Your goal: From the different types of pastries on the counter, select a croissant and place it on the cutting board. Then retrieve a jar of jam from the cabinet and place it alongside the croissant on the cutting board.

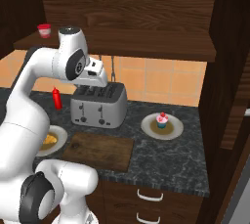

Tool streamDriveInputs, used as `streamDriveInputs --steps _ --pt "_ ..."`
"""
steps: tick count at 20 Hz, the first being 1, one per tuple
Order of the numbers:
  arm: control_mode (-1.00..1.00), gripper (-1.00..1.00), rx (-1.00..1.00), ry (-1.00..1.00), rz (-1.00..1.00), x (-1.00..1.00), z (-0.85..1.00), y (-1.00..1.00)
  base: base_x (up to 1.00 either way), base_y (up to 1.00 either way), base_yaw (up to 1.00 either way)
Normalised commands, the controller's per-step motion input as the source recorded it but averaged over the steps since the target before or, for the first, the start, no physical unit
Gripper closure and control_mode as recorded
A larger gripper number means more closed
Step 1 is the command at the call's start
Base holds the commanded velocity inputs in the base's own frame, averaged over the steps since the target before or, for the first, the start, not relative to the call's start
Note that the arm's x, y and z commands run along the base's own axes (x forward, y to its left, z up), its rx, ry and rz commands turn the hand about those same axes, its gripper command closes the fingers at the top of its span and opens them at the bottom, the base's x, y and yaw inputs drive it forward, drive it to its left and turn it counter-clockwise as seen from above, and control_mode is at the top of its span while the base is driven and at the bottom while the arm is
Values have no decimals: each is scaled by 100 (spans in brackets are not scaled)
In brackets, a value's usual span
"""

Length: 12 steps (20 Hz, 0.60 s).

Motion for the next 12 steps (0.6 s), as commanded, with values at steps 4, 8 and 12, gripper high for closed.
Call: streamDriveInputs --steps 4,8,12 --pt "-100 -100 0 -1 0 0 1 2 0 0 0" --pt "-100 -100 -5 -16 0 0 75 27 0 0 0" --pt "-100 -100 -11 -27 2 0 100 44 0 0 0"
